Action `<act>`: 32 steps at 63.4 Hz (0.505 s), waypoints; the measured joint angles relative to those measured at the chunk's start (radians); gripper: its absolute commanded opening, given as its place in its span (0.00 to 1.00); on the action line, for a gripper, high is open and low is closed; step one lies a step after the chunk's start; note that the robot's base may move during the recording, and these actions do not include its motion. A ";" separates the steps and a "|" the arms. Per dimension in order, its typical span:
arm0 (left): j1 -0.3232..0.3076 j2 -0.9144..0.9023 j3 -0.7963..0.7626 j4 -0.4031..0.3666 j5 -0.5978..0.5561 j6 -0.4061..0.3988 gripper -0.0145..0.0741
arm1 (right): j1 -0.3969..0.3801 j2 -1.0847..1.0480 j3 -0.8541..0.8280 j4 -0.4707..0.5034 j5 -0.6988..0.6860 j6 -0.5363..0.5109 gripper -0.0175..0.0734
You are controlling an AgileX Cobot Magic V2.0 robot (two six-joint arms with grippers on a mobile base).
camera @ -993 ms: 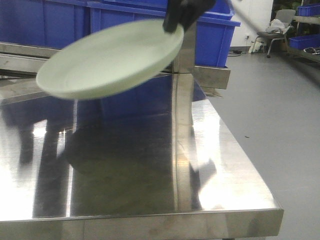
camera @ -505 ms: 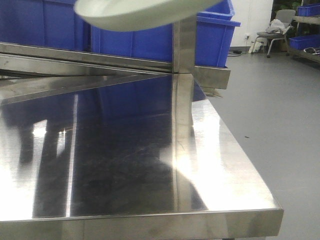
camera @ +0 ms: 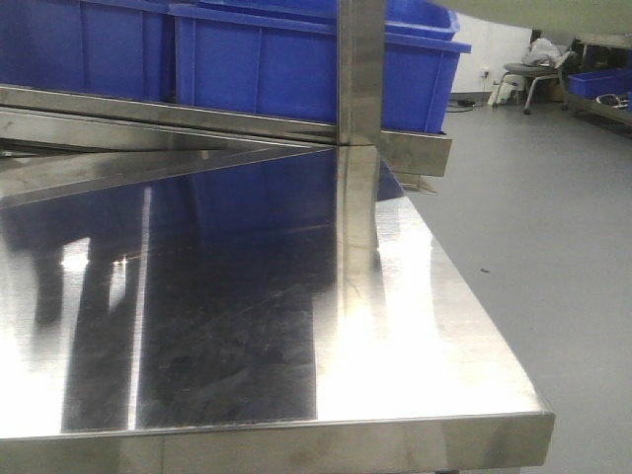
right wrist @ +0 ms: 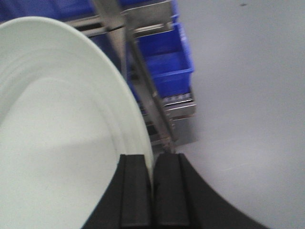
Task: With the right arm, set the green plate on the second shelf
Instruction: 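Turn the base away from the table holding the plate in the right gripper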
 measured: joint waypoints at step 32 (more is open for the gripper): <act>0.000 0.000 0.000 0.000 0.000 0.000 0.31 | 0.000 -0.425 0.225 -0.148 0.235 0.167 0.25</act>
